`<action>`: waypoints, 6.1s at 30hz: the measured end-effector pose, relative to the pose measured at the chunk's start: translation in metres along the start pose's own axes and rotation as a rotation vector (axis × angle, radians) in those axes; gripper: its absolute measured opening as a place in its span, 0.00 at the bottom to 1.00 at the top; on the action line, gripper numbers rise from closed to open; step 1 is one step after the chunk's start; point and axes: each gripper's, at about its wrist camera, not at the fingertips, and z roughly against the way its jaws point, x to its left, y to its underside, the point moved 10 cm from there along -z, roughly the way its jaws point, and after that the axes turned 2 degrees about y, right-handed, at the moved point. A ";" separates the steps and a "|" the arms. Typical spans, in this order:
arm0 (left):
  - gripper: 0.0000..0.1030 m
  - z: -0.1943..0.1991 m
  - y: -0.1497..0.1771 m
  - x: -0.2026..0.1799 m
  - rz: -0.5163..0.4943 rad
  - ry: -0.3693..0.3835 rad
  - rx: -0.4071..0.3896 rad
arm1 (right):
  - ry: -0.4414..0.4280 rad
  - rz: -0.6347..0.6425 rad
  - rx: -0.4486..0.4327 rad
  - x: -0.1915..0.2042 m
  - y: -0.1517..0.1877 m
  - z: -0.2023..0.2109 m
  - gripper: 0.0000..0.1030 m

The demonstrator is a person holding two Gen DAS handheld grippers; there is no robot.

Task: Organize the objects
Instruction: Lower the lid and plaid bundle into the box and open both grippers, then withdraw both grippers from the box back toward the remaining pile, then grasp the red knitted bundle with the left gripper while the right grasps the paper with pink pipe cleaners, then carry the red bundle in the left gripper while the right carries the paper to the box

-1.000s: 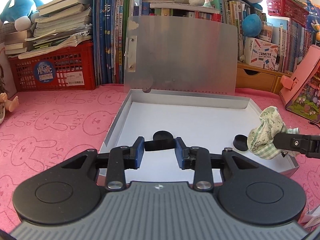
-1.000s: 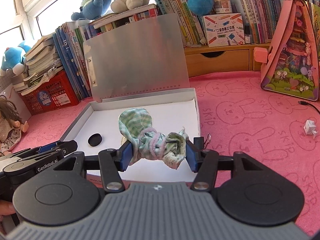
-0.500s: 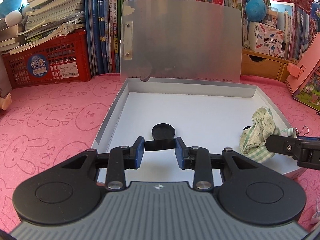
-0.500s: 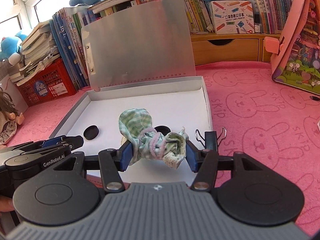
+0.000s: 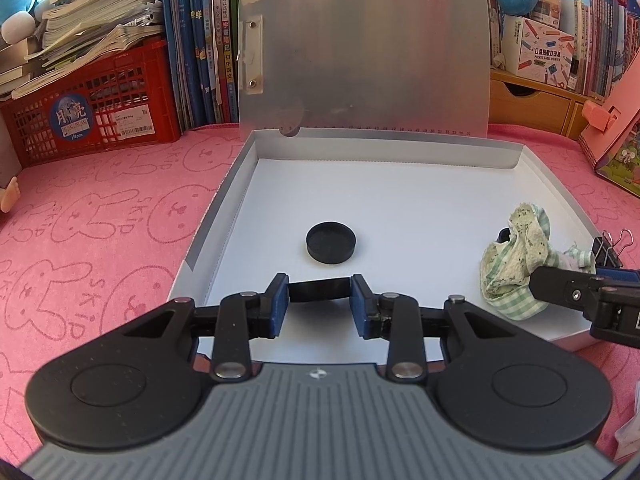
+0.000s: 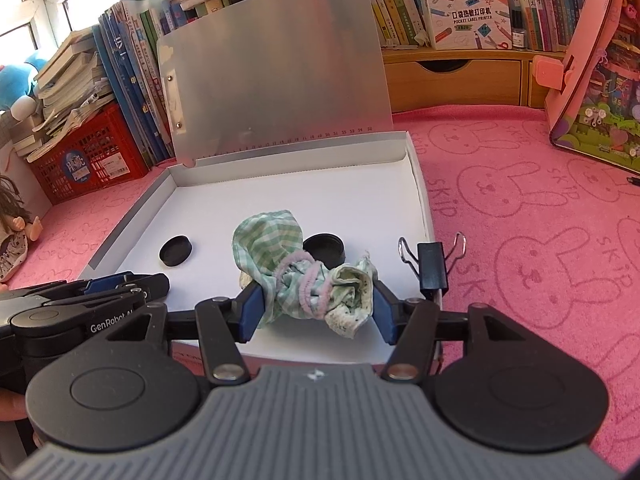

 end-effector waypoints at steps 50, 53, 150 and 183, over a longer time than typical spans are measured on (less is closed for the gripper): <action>0.79 0.177 0.052 -0.005 -0.021 0.056 -0.245 | -0.016 0.181 -0.219 -0.014 0.036 0.148 0.88; 0.79 0.185 0.068 -0.002 -0.026 0.047 -0.248 | -0.003 0.207 -0.230 -0.016 0.048 0.154 0.89; 0.49 0.194 0.130 0.031 0.119 -0.066 -0.265 | 0.149 0.137 -0.221 -0.050 0.098 0.144 0.59; 0.49 0.089 -0.025 0.020 0.099 0.031 -0.241 | -0.003 0.063 -0.092 -0.022 -0.037 0.060 0.59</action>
